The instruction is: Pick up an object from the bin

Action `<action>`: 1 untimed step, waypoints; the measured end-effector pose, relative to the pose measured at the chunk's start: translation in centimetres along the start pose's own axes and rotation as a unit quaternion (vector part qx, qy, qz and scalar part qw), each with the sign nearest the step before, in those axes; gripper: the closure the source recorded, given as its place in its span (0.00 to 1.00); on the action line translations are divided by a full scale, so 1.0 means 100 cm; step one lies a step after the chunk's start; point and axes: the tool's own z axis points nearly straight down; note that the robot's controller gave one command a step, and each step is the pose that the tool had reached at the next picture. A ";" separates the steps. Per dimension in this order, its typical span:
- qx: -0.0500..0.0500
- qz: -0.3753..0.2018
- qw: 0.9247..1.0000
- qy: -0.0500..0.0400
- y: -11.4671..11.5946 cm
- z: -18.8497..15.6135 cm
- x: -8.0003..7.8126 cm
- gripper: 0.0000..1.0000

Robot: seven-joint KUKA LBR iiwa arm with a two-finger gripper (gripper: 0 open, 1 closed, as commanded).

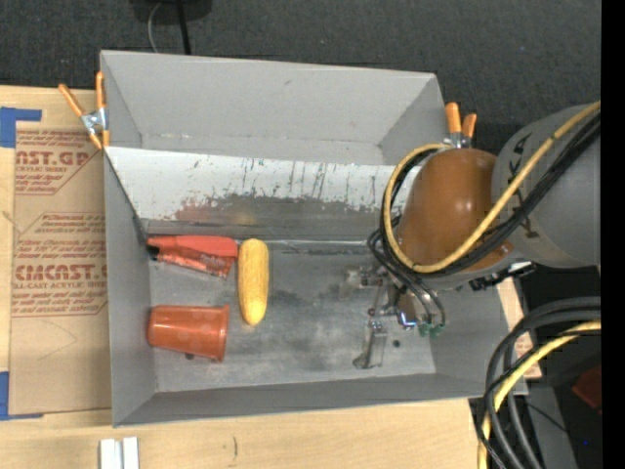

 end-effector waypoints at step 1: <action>0.000 0.000 1.000 -0.004 0.000 -0.004 -0.002 0.00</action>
Offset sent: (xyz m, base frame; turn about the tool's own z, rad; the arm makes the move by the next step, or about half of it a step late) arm 0.0203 0.0683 -0.0291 -0.0203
